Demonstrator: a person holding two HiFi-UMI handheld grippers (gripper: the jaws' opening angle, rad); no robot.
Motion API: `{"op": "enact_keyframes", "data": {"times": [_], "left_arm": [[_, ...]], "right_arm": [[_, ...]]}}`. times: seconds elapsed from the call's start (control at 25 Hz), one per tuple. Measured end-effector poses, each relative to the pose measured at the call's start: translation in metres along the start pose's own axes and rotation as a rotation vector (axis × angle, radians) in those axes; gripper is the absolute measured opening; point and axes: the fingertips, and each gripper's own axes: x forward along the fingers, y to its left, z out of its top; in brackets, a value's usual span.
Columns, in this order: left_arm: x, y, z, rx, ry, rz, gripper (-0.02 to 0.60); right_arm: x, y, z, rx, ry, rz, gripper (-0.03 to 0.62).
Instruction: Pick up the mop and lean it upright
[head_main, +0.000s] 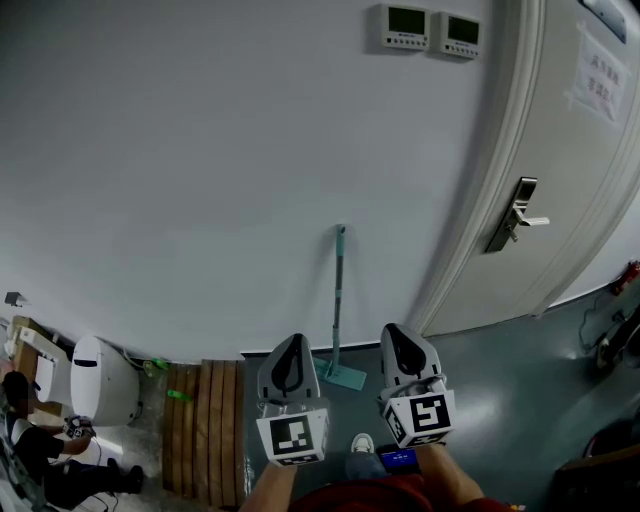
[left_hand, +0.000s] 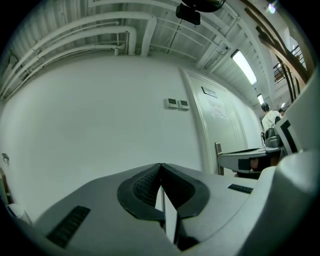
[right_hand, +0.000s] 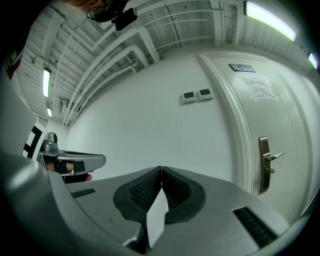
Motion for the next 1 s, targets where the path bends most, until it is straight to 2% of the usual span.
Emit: {"op": "enact_keyframes", "data": {"times": [0.16,0.28,0.68,1.0], "left_arm": [[0.03,-0.005,-0.002,0.029,0.011,0.009,0.015],[0.051,-0.011,0.002,0.015,0.0,0.017,0.015],[0.107,-0.021,0.001,0.039,-0.004,0.045,0.015],[0.138,-0.004,-0.006,0.021,0.005,0.04,0.015]], "right_arm": [[0.022,-0.022,0.0,0.009,-0.001,0.01,0.017],[0.038,-0.038,0.001,0.015,-0.006,0.02,0.017],[0.084,-0.082,-0.001,0.024,-0.016,0.049,0.017],[0.12,-0.082,-0.009,0.02,0.011,0.053,0.017]]}}
